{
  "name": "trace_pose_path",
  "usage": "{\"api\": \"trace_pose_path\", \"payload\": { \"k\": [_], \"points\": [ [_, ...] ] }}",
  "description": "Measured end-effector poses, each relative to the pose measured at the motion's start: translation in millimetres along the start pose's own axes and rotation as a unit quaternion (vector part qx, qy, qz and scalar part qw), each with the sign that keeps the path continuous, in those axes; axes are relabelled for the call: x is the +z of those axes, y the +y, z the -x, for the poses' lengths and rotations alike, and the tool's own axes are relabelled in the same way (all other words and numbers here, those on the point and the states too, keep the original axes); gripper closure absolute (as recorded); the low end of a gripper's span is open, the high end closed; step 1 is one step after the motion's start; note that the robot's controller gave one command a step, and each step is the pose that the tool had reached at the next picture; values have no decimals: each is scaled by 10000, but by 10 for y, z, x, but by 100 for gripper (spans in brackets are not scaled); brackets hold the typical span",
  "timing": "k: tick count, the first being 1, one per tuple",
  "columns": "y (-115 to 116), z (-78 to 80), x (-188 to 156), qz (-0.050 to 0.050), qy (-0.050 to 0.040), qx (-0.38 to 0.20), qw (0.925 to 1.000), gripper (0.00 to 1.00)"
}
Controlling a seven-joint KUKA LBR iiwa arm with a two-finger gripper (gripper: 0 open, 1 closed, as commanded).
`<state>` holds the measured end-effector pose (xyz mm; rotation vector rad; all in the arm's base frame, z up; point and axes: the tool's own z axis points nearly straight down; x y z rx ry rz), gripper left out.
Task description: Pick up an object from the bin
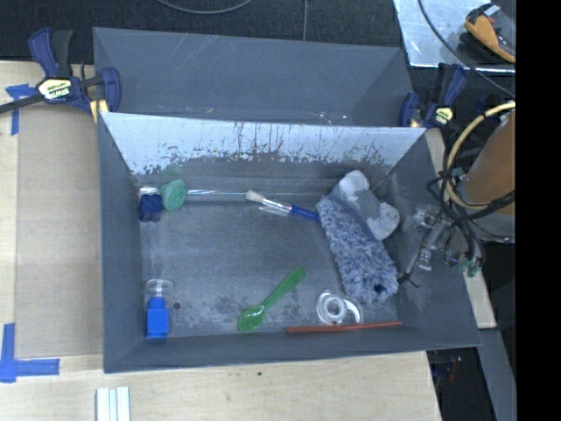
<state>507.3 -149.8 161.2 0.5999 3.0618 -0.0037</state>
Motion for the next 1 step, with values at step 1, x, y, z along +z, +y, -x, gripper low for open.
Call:
{"api": "trace_pose_path", "payload": {
  "k": [1],
  "points": [
    [611,372,610,-11,98,166,9998,0]
  ]
}}
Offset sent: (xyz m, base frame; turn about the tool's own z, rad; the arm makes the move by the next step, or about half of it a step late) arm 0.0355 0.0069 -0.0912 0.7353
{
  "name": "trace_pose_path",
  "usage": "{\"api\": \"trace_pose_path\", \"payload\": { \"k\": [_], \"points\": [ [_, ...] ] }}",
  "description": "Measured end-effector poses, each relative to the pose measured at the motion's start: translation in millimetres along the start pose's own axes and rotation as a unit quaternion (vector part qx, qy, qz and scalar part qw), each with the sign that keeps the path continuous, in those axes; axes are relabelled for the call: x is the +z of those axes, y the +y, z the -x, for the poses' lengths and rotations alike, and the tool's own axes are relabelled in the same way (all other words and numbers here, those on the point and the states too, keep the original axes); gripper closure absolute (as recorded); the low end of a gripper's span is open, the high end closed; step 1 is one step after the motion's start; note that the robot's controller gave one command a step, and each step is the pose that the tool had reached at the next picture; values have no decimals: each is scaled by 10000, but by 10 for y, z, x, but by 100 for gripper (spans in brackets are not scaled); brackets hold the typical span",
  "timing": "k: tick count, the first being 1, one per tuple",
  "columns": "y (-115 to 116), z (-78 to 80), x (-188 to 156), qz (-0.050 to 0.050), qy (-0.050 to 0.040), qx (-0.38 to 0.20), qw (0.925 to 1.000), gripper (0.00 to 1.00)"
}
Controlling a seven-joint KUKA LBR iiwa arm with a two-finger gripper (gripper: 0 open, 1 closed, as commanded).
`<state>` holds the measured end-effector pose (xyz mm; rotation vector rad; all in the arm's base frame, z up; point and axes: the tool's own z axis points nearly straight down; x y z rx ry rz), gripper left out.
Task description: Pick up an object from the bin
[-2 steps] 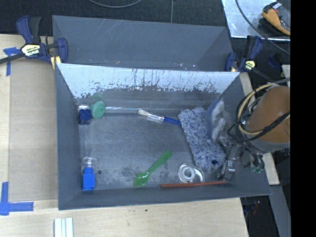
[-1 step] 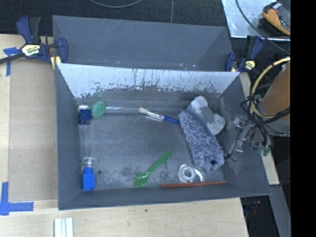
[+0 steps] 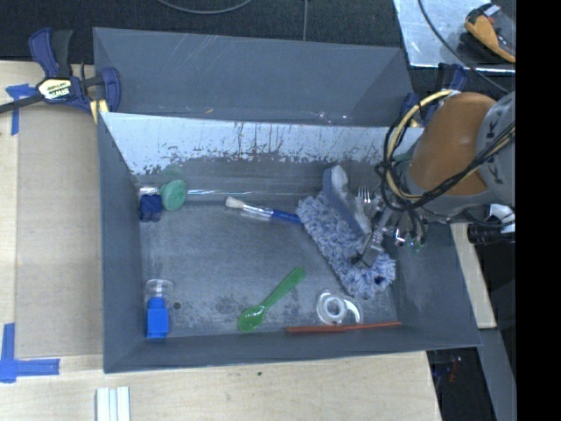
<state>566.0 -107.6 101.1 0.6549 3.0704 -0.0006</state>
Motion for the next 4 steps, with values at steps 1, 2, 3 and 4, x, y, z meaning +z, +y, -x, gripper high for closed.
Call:
{"api": "trace_pose_path", "payload": {
  "k": [1,2,3,4],
  "points": [
    [-217,-46,239,175,-57,3193,9475,0],
    [-319,-347,265,21,-113,-662,9977,100],
    [-288,-438,265,11,-98,-2056,9786,100],
    [-287,-441,258,7,-109,-2603,9655,100]
  ]
}}
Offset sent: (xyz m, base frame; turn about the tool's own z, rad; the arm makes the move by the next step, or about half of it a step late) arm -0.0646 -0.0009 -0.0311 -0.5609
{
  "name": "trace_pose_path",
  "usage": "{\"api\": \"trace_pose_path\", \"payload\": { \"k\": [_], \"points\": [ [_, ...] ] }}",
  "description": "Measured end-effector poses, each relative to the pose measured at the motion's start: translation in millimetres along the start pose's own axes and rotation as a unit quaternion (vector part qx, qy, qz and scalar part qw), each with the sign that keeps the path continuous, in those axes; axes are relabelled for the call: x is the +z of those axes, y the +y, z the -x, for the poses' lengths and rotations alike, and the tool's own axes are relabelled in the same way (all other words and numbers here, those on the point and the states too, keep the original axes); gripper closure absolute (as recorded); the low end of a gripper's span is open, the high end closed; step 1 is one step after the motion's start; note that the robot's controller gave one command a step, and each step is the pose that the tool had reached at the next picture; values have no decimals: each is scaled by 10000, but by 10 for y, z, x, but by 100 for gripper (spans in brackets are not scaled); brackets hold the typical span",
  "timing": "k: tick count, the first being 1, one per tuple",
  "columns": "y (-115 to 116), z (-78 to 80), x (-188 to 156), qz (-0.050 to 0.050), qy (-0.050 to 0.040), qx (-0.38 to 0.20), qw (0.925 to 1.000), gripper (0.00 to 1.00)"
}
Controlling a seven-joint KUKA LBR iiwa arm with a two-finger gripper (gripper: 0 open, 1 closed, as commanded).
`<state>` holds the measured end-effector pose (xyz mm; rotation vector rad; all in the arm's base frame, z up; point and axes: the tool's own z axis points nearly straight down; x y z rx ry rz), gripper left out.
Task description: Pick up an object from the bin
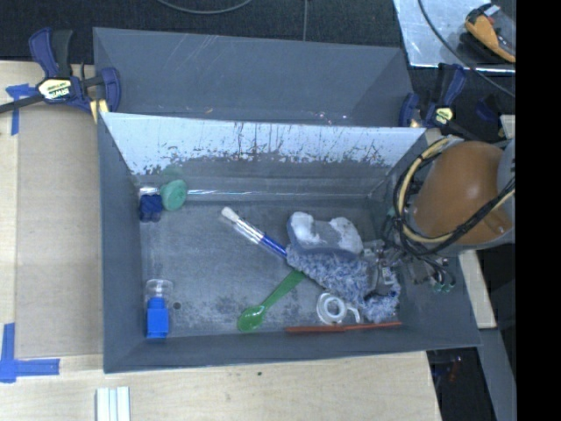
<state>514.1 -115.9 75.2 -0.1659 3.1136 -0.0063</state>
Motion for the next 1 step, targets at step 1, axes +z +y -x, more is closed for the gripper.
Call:
{"api": "trace_pose_path", "payload": {
  "k": [1],
  "points": [
    [5,-22,-147,13,39,190,9998,100]
  ]
}}
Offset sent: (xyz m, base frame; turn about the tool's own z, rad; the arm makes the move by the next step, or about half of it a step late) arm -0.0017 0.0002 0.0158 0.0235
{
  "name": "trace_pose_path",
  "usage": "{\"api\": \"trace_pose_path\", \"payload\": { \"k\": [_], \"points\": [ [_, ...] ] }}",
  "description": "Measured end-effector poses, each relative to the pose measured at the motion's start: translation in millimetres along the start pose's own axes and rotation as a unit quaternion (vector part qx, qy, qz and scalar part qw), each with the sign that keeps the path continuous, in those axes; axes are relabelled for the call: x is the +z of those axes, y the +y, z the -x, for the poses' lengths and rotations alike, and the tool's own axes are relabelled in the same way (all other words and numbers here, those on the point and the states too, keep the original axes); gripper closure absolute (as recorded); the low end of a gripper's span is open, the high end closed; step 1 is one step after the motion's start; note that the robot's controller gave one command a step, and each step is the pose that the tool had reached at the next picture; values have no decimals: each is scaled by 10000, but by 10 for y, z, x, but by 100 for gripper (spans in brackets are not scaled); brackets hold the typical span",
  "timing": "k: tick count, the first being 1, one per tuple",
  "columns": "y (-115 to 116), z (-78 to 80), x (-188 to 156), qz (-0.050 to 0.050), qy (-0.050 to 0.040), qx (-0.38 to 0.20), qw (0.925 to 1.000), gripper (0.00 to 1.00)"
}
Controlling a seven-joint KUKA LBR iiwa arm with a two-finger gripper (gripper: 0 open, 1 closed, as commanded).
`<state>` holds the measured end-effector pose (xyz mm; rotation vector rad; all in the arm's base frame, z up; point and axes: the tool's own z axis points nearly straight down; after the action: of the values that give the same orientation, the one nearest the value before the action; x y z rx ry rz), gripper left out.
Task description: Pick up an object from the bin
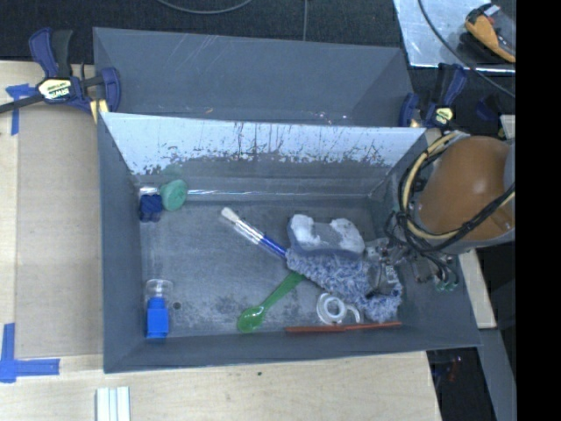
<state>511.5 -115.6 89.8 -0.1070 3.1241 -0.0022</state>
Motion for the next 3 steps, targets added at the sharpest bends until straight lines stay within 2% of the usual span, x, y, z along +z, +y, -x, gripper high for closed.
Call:
{"api": "trace_pose_path", "payload": {
  "k": [2,3],
  "points": [
    [-6,12,-554,-5,3,83,10000,100],
    [-13,30,-776,-15,-28,87,10000,100]
  ]
}}
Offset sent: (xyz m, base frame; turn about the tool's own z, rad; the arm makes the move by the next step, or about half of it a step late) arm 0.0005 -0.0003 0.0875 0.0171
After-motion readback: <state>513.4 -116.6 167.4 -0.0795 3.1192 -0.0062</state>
